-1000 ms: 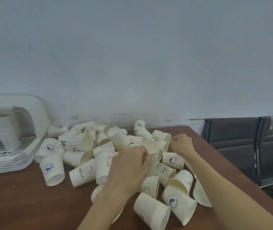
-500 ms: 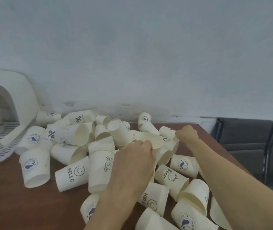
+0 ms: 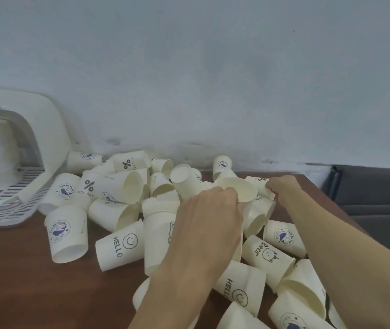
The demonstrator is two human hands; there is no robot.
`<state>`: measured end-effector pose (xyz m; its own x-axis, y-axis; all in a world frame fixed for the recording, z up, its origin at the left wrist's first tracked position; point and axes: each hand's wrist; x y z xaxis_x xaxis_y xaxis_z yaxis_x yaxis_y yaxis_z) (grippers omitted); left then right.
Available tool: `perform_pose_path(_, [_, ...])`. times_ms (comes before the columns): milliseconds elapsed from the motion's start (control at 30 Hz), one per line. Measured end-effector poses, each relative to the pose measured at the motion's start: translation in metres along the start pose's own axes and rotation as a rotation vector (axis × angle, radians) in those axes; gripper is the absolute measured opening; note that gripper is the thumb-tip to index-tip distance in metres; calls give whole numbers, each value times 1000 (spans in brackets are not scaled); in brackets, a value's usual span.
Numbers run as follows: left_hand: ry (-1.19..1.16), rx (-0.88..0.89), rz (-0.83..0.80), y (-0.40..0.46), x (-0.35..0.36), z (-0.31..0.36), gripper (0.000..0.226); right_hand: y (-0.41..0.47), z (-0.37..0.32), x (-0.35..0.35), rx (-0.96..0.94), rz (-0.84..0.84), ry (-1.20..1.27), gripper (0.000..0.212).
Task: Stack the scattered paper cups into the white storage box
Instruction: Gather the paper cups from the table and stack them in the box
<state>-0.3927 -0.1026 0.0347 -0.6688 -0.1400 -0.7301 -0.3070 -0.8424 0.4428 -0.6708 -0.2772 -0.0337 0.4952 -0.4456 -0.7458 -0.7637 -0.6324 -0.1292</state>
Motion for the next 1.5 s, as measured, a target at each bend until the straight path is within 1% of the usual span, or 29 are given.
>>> perform_pose_path(100, [6,0,-15,0,0,-1,26,-14,-5,-6,-61,126,13,31])
perform_pose_path(233, [-21,7,8,0,2,2,28,-46,-11,-23,-260,231,6,25])
perform_pose_path(333, [-54,4,28,-9,3,5,28,-80,-12,-37,-388,275,57,22])
perform_pose_path(400, [-77,0,40,-17,-1,7,27,-104,-12,-46,-462,277,100,20])
perform_pose_path(600, [-86,-7,48,-44,-33,9,26,-181,-13,-75,-616,223,99,19])
perform_pose_path(800, [-41,-12,114,-78,-81,6,25,-248,-11,-87,-791,201,86,21])
perform_pose_path(900, [-11,-38,118,-93,-105,-1,25,-275,-12,-89,-859,185,66,20])
perform_pose_path(1167, [76,-97,162,-121,-169,-20,23,-337,-29,-84,-995,151,15,21])
perform_pose_path(1500, [163,-143,225,-149,-222,-56,23,-396,-52,-62,-1101,147,-28,24])
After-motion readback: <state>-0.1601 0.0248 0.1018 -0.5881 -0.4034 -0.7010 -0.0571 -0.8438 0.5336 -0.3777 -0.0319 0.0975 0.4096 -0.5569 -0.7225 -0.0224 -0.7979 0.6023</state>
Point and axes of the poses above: each hand's wrist, its own y-axis towards the middle knuckle, its own x-axis out of the palm, z = x × y, and after that the axes turned 5 degrees about -y, right-handed
